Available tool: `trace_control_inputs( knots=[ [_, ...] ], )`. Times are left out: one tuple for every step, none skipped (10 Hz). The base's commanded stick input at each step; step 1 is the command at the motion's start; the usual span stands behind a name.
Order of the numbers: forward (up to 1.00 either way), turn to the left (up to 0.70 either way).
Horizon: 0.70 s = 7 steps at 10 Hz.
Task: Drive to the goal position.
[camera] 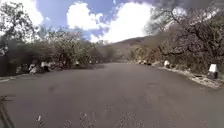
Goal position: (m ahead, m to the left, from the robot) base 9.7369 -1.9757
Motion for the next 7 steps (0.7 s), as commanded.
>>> trace_control_inputs(
  knots=[
    [0.70, 0.00],
    [0.70, 0.00],
    [0.70, 0.00],
    [0.70, 0.00],
    [0.70, 0.00],
    [0.70, 0.00],
    [0.70, 0.00]
  ],
)
